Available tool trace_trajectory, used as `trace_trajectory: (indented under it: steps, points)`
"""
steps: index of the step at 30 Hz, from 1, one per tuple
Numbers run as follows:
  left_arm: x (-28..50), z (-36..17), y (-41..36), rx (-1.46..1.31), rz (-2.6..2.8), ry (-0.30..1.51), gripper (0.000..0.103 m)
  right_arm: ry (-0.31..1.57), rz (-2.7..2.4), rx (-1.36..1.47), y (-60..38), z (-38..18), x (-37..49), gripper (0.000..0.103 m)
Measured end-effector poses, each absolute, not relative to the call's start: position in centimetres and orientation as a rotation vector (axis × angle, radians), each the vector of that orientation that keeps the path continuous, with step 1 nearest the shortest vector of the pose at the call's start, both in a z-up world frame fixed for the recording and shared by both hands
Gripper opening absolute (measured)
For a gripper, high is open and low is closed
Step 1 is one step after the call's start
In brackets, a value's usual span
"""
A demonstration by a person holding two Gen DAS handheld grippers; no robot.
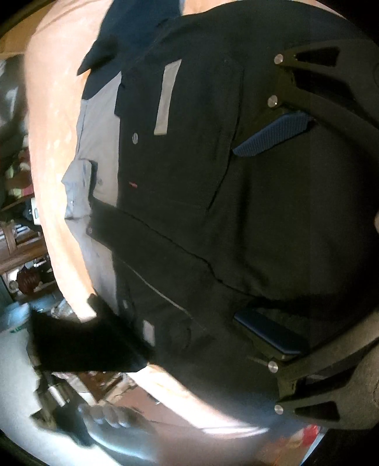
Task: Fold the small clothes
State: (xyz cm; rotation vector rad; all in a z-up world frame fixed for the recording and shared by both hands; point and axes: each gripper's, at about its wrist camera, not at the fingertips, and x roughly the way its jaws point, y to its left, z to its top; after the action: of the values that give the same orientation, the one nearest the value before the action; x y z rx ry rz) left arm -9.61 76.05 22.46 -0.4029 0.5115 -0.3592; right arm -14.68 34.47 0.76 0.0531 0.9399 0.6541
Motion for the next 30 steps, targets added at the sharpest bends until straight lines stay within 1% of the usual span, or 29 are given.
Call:
trace_trajectory:
  steps: [2, 5, 7, 8, 10, 12, 13, 14, 15, 16, 18, 21, 24, 26, 27, 28, 30]
  points:
    - [-10.3, 22.6, 70.2, -0.365, -0.477, 0.532, 0.019, 0.943, 0.647, 0.100, 33.1, 1.5, -14.6, 0.103]
    - [-12.3, 19.8, 65.5, -0.326, -0.533, 0.630, 0.019, 0.926, 0.639, 0.160, 30.7, 2.7, -14.6, 0.103]
    - [-13.8, 17.4, 65.9, -0.348, -0.511, 0.671, 0.019, 0.919, 0.625, 0.197, 28.9, 3.4, -14.3, 0.103]
    - [-14.6, 15.1, 67.7, -0.398, -0.448, 0.714, 0.019, 0.916, 0.618, 0.214, 28.2, 3.6, -14.0, 0.103]
    - [-14.9, 12.2, 70.9, -0.490, -0.341, 0.762, 0.020, 0.917, 0.604, 0.259, 26.9, 3.6, -12.8, 0.103]
    - [-17.2, 9.0, 74.7, -0.568, -0.211, 0.798, 0.020, 0.919, 0.587, 0.300, 26.0, 3.7, -10.9, 0.102]
    - [-17.9, 7.7, 76.0, -0.577, -0.154, 0.816, 0.021, 0.917, 0.584, 0.314, 25.8, 3.7, -10.1, 0.099]
    - [-18.5, 5.8, 77.3, -0.599, -0.094, 0.841, 0.019, 0.919, 0.584, 0.335, 25.6, 3.6, -8.9, 0.096]
    - [-19.0, 3.8, 78.6, -0.678, -0.095, 0.848, 0.013, 0.933, 0.581, 0.358, 25.4, 3.2, -7.6, 0.090]
    - [-19.7, 2.8, 78.9, -0.718, -0.102, 0.833, 0.011, 0.955, 0.577, 0.370, 25.4, 3.0, -6.6, 0.085]
    - [-19.8, 2.6, 79.6, -0.766, -0.092, 0.809, 0.011, 0.992, 0.544, 0.360, 25.7, 2.5, -4.4, 0.076]
    - [-19.7, 2.5, 79.3, -0.733, -0.084, 0.813, 0.011, 1.032, 0.523, 0.333, 26.6, 1.4, -2.3, 0.071]
    - [-20.0, 2.0, 79.6, -0.757, -0.095, 0.807, 0.012, 1.073, 0.524, 0.287, 27.9, 0.4, -0.6, 0.068]
    - [-19.6, 2.4, 79.6, -0.755, -0.094, 0.806, 0.012, 1.089, 0.523, 0.253, 28.7, 0.0, 0.0, 0.061]
    - [-19.1, 2.8, 78.7, -0.752, -0.094, 0.805, 0.012, 1.095, 0.531, 0.231, 29.4, -0.1, 0.2, 0.043]
    - [-19.2, 3.0, 78.7, -0.751, -0.093, 0.804, 0.012, 1.100, 0.539, 0.219, 29.6, -0.1, 0.5, 0.015]
    - [-19.0, 3.0, 78.6, -0.750, -0.093, 0.801, 0.012, 1.075, 0.562, 0.198, 29.8, 0.9, 1.0, 0.010]
